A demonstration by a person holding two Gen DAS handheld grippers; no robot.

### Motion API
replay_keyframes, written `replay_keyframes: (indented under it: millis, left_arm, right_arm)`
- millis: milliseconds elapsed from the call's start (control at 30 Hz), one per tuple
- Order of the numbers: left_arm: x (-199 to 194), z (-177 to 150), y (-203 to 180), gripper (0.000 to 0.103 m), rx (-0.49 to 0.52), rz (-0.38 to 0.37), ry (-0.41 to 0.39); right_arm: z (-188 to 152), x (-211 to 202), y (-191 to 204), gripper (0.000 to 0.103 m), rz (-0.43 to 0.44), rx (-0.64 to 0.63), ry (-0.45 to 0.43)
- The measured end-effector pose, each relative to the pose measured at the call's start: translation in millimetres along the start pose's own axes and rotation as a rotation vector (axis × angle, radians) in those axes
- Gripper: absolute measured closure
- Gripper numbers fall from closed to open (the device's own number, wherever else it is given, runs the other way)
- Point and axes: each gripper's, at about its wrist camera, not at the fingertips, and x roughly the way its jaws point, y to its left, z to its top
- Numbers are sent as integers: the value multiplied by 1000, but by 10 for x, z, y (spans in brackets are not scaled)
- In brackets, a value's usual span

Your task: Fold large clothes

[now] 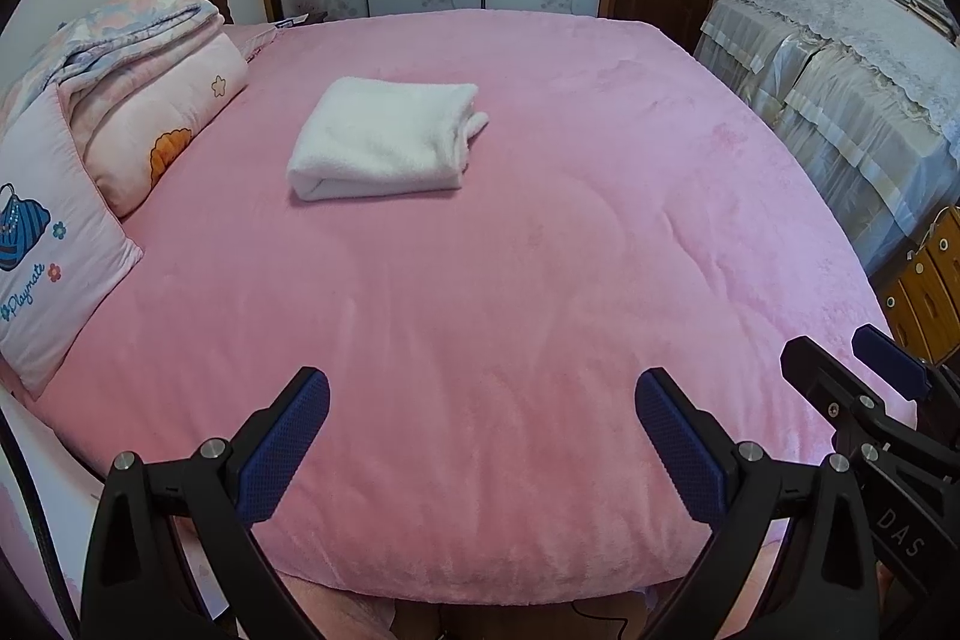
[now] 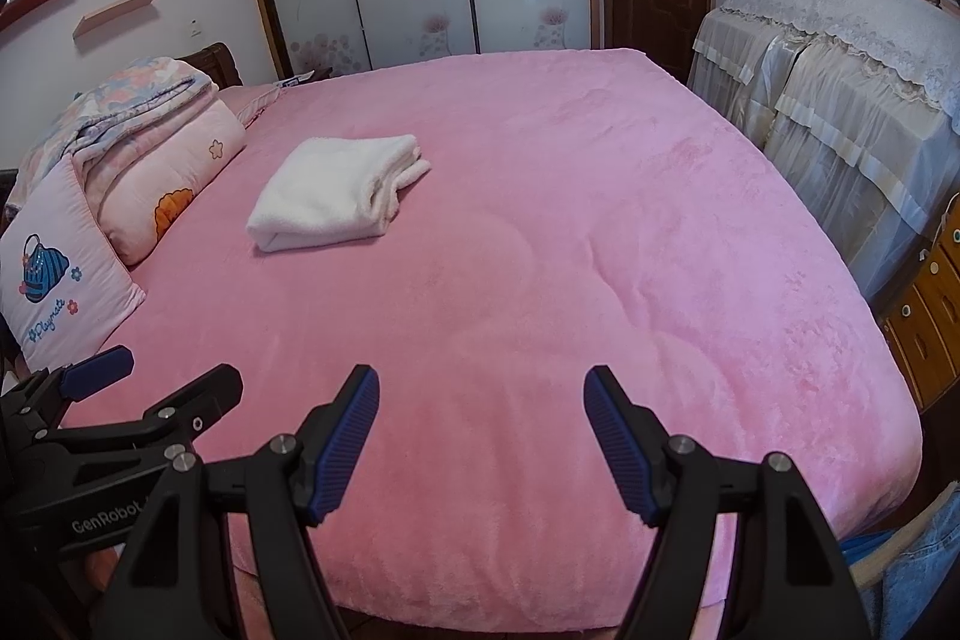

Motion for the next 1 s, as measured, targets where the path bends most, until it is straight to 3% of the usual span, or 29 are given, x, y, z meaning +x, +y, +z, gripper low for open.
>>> replay_keyframes:
  millis: [1000]
  left_arm:
    - [79, 5, 29, 2, -12, 11, 25]
  right_arm:
    - [40, 82, -13, 32, 28, -11, 20]
